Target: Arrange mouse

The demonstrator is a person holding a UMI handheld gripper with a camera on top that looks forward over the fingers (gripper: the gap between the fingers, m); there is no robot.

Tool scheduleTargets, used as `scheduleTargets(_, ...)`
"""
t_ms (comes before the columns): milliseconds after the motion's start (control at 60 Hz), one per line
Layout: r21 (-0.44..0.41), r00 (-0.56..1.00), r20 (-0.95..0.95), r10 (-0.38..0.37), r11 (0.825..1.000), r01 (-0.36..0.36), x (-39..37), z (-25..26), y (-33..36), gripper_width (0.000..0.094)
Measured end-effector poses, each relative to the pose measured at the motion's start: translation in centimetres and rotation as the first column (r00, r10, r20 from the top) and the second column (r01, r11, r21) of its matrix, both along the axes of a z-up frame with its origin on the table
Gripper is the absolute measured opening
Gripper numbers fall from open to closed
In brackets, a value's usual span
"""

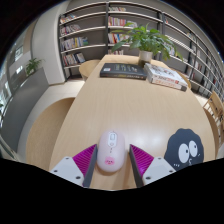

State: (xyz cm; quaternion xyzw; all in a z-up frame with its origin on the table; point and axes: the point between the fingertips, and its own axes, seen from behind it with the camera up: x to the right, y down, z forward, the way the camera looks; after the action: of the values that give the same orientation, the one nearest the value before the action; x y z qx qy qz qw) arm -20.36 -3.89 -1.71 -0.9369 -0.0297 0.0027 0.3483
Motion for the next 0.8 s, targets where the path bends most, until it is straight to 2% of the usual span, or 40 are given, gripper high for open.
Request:
scheduleTargets(50, 0.004, 1.0, -0.018, -0.023, 1.0, 0.023, 0.1, -0.1, 0.5, 0.0521)
scheduleTargets(133, -0.012, 0.999, -0.027, -0.047, 0.999, 0.047, 0.3, -0.1, 0.6, 0.0479)
scheduleTargets(250, -0.029, 0.998, -0.034, -0.044, 0.999, 0.043, 0.4, -0.2, 0.4, 0.0359)
scheduleTargets(367, -0.067, 1.0, -0.02, -0.005, 0.998, 0.003, 0.5, -0.3, 0.3, 0.0336)
scheduleTargets(450, -0.085, 0.998, -0.025, 0.055, 0.995, -0.057, 0.3, 0.6, 0.3, 0.0335)
scheduleTargets(550, 0.015, 0.993, -0.022, 0.112, 0.994, -0.112, 0.6, 6.1, 2.7, 0.0337)
scheduleTargets(617, 0.1, 0.99, -0.004, 0.141, 0.985, -0.139, 1.4, 11.6, 4.3, 0.0337)
scheduleTargets(733, 0.245, 0.986, 0.026, 0.166, 0.955, -0.168, 4.6, 21.4, 6.7, 0.0335)
scheduleTargets(800, 0.313, 0.986, 0.055, 0.157, 0.935, -0.166, 7.4, 26.4, 7.1, 0.0336)
